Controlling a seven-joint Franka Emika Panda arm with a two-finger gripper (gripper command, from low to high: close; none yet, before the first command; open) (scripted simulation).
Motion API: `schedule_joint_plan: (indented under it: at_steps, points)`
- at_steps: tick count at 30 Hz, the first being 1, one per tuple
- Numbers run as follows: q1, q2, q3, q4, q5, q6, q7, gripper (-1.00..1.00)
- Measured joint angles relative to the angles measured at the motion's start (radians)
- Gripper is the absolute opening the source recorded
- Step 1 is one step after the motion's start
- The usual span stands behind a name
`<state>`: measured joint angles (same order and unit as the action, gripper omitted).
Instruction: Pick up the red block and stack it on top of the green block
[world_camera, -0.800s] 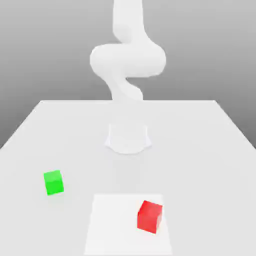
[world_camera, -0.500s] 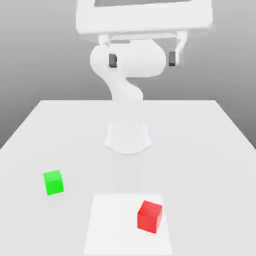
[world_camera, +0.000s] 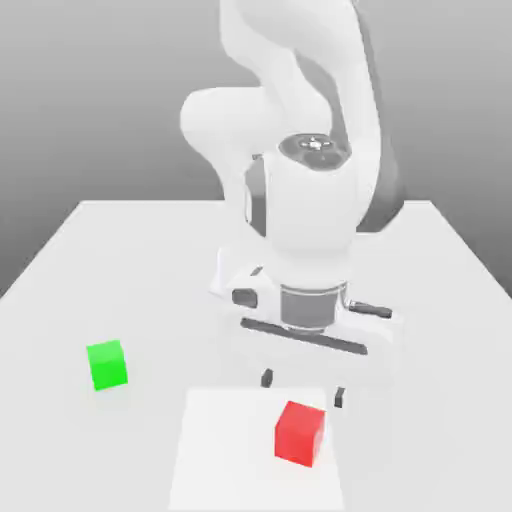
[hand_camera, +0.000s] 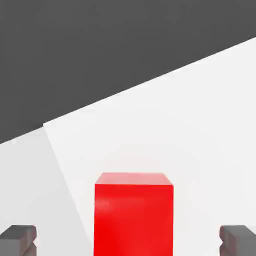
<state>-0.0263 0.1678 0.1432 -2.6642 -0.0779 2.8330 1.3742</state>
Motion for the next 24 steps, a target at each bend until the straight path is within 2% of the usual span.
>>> schedule_joint_plan:
  at_steps: [2,3,10,16,21,24]
  points:
    - [0.027,0.072,-0.032,0.01,-0.024,0.06,0.019,0.0]
    - [0.04,0.107,-0.048,0.015,-0.037,0.09,0.029,-1.0]
    - [0.042,0.116,-0.051,0.016,-0.043,0.098,0.034,-1.0]
    - [0.013,-0.073,-0.014,-0.015,0.039,-0.059,-0.032,-1.0]
    - [-0.215,-0.192,-0.128,-0.088,0.018,-0.104,-0.167,-1.0]
    - [-0.306,-0.259,-0.194,-0.136,0.003,-0.123,-0.257,-1.0]
